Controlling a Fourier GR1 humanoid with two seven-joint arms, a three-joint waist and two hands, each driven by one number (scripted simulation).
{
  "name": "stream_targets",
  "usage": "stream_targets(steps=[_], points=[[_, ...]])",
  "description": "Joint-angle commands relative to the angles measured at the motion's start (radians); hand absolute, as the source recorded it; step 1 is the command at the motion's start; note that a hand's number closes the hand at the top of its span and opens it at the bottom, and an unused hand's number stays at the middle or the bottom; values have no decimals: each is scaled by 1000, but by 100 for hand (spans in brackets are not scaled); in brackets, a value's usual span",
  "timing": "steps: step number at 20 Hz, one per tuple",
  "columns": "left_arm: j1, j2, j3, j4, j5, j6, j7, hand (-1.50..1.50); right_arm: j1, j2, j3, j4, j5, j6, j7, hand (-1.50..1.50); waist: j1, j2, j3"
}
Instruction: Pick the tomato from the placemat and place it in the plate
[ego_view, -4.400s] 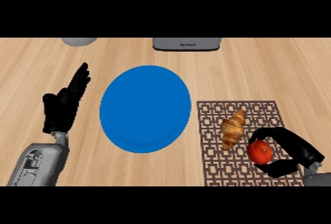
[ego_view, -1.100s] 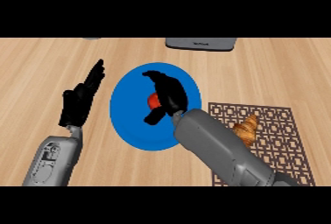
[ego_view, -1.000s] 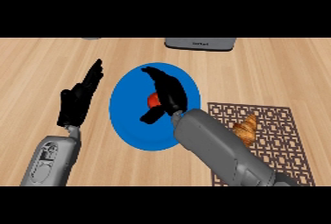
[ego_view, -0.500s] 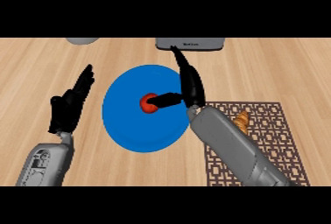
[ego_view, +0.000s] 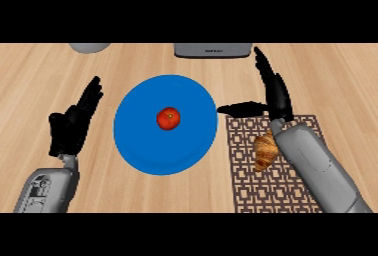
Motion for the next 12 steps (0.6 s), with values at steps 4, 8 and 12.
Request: stream_targets(steps=[4, 8, 12], points=[[36, 18, 0, -108, 2, -24, 55, 0, 130, -111, -112, -29, -14, 161, -121, -150, 6, 0, 0], [15, -37, -25, -33, -31, 12, 36, 0, 159, -97, -184, 20, -22, 241, -192, -150, 6, 1, 0], [-24, -45, -13, 59, -51, 27, -39, 0, 145, -129, -252, 58, -17, 310, -210, -150, 4, 2, 0]])
